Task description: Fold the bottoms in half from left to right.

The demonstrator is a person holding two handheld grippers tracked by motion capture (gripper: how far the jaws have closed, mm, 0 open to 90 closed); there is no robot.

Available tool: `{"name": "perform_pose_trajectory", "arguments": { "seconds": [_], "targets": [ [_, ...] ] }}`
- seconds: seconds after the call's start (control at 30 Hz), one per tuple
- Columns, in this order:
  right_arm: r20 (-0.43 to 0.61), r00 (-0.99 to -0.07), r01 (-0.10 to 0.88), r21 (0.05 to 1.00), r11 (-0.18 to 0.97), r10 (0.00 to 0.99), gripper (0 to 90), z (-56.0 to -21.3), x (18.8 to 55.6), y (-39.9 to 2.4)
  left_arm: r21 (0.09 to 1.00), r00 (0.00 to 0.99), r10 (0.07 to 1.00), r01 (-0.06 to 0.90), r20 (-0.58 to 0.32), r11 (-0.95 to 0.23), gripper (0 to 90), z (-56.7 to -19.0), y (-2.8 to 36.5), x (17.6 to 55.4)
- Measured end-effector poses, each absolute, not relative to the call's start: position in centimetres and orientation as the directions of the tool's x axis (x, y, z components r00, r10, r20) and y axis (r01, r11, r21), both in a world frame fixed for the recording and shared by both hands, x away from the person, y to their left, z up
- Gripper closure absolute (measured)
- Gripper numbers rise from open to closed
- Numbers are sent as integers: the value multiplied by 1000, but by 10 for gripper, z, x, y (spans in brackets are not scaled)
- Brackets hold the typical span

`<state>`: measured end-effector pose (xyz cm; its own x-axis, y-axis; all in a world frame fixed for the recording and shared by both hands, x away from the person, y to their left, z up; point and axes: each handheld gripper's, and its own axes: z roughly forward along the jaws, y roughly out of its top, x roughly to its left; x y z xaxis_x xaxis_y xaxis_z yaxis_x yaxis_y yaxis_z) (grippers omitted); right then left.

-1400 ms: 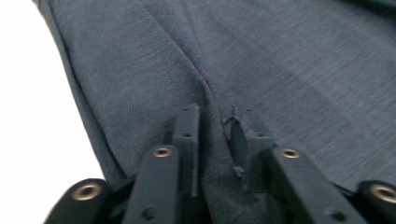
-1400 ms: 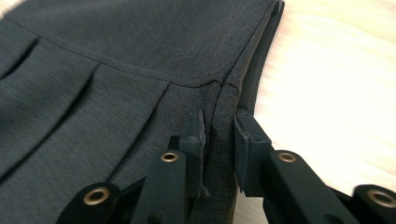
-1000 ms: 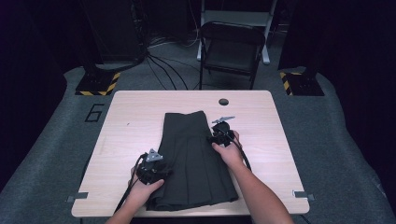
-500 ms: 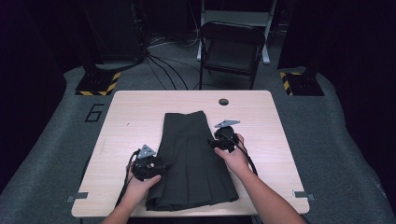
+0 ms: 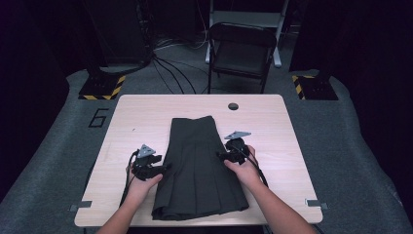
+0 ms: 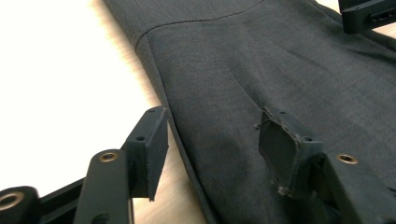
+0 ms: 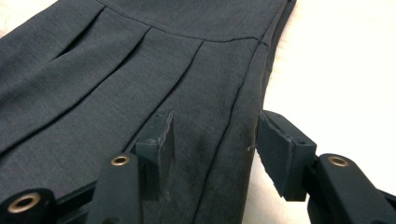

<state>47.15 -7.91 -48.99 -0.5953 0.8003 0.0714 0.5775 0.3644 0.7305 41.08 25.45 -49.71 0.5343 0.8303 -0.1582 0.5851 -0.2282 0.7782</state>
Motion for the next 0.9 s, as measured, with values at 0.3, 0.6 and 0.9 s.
{"name": "perform_pose_trajectory", "arguments": {
  "seconds": [0.3,0.6,0.9],
  "targets": [
    [79,-575,595,723,350,814,400,-487,492,-73,783,516,842,585,-159,-210,401,-493,258,444],
    [92,-558,618,709,339,825,381,-496,501,-69,761,492,861,606,-128,-233,416,-493,246,469],
    [117,-545,635,704,318,830,332,-505,504,-76,751,482,862,625,-155,-214,394,-506,237,478]
  ]
}}
